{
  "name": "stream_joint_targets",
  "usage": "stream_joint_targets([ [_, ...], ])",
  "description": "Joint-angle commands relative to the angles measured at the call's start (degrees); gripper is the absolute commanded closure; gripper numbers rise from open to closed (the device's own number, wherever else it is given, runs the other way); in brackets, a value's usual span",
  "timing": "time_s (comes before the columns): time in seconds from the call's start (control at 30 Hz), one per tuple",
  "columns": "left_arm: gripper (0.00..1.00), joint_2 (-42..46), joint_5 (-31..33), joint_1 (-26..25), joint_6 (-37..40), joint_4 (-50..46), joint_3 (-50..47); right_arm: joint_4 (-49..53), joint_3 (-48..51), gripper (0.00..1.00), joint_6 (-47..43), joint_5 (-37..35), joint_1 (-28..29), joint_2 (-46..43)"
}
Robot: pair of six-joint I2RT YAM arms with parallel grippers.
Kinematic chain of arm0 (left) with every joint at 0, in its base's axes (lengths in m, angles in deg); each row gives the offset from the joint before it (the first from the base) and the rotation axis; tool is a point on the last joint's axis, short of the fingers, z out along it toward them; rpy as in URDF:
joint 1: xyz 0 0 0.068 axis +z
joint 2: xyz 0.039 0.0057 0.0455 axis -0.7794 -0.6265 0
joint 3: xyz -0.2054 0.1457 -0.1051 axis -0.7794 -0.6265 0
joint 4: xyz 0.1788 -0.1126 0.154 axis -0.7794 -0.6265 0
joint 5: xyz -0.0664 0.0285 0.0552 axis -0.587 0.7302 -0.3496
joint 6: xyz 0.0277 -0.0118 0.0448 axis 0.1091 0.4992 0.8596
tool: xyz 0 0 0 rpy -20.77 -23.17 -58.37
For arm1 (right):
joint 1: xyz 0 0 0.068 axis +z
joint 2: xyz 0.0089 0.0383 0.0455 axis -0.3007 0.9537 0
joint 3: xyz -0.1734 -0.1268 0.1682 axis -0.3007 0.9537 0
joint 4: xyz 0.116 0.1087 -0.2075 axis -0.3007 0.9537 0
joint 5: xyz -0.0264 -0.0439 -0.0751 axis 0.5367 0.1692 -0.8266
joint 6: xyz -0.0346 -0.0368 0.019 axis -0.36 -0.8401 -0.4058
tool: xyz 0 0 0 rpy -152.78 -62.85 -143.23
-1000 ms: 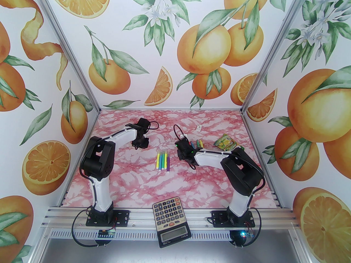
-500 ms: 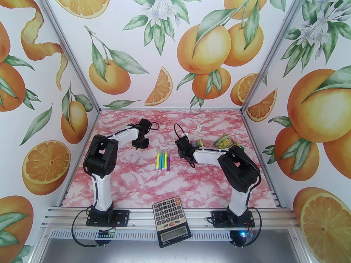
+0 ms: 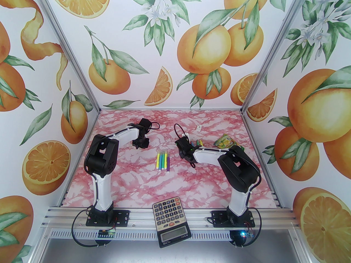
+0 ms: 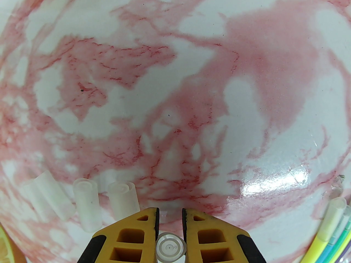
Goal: Open the pen caps
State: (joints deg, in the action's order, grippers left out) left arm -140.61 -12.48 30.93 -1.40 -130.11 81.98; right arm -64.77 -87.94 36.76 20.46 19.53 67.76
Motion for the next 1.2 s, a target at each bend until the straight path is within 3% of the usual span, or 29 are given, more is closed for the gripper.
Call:
stream_joint_targets([
  [0.0,0.83,-0.4,0.6,0.1,0.6,-0.4,1.5,1.2,-0.4,0.67,0.3,-1.8,-0.2,-2.7],
  [0.33,0.77,0.4,0.9,0.1,0.8,-1.4,1.9,4.1,-1.0,0.60,-1.8,-1.8,1.7,-7.6],
  [0.63,0.71,2.7,-1.5,0.6,1.1,-1.2,1.7,2.6,0.0,0.58,-2.5,6.2,3.4,-11.1],
  [0.8,0.68,6.9,-8.1,1.6,0.0,2.6,-0.9,0.3,1.7,0.57,0.3,13.3,4.2,-11.5],
  [0.97,0.45,14.1,-13.9,2.0,0.0,8.0,-5.8,-1.2,3.2,0.56,2.1,17.3,5.7,-11.4],
  [1.17,0.39,20.7,-21.2,2.5,-0.9,13.7,-12.2,-1.4,3.7,0.56,2.4,22.2,7.2,-10.4],
])
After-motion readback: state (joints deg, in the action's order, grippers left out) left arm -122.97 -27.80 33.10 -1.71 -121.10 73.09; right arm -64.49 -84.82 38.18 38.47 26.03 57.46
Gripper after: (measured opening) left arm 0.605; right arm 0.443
